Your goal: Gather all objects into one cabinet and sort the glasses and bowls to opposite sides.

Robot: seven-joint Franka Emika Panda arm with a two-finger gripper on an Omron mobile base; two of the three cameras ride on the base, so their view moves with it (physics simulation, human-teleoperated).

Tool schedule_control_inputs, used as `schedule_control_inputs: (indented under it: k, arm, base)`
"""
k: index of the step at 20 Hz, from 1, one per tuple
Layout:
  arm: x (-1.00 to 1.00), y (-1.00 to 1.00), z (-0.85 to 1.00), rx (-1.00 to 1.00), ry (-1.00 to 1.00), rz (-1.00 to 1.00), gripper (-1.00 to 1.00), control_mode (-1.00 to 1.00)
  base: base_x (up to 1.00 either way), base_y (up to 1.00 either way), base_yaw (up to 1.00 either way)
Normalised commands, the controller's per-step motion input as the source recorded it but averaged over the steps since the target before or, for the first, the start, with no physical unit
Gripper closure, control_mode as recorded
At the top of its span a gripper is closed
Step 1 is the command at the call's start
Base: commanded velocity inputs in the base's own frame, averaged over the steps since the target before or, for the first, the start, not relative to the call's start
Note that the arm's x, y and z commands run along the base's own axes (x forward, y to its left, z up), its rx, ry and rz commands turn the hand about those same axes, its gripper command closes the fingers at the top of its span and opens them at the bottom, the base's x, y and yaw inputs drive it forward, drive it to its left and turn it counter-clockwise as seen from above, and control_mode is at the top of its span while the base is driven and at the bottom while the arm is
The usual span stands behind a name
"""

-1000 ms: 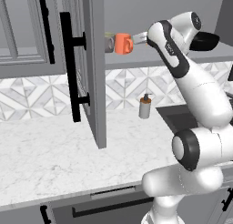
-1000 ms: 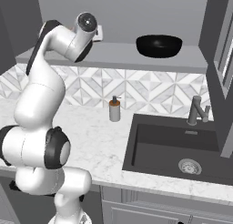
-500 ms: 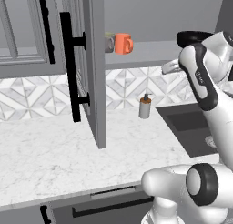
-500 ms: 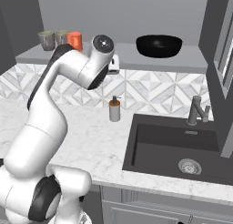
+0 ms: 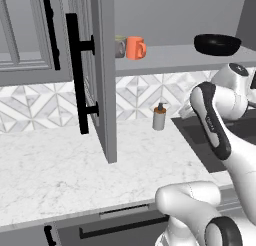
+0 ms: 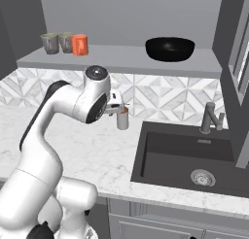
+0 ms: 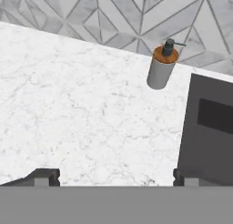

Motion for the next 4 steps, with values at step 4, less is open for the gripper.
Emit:
schedule_control_inputs:
  k: [4]
  arm:
    - [0.0,-0.09,-0.71,0.02,0.04,0.0,-1.0,-1.0]
  base:
    - [0.0,0.0,0.0]
